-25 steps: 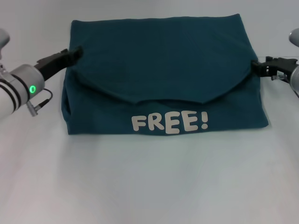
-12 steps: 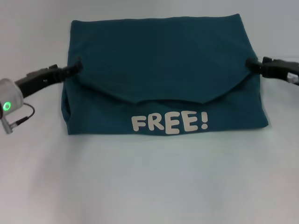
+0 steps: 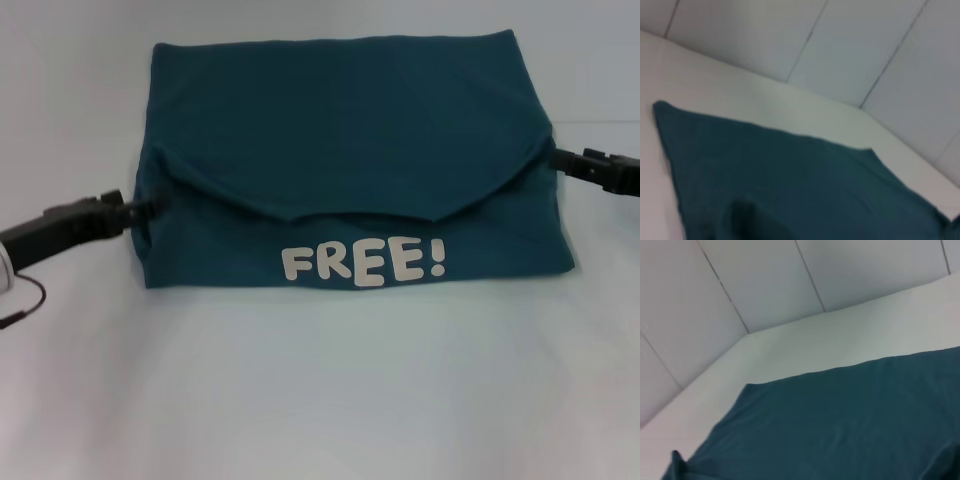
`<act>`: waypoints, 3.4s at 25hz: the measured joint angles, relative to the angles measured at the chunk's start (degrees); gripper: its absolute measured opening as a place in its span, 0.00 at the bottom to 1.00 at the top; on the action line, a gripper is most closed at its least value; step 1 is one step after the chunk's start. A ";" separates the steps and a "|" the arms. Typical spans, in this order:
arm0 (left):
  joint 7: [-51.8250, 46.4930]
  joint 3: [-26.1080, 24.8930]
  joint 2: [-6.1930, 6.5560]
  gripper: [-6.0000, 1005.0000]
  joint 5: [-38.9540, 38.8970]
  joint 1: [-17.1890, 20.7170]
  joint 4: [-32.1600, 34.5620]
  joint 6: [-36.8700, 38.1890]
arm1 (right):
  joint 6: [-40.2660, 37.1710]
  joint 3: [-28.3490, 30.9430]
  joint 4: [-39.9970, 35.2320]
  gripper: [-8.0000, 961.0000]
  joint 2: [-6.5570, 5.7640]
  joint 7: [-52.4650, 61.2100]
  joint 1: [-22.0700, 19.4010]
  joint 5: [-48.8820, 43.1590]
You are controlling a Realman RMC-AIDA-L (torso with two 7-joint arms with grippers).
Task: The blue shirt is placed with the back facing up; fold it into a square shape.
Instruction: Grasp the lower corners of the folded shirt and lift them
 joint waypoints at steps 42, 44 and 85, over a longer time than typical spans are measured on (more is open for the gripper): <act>0.54 8.66 -1.86 0.70 10.98 -0.54 -0.44 -9.12 | -1.87 0.03 -0.70 0.66 -1.26 4.25 -1.62 0.02; 0.51 8.63 -1.84 0.60 10.98 -0.56 -0.44 -9.14 | -1.65 -0.16 -0.52 0.66 -1.42 4.25 -1.71 -0.39; -1.05 8.19 -1.11 0.05 10.98 -1.75 0.49 -9.20 | 4.55 -1.07 4.86 0.63 -1.56 13.44 3.75 -19.77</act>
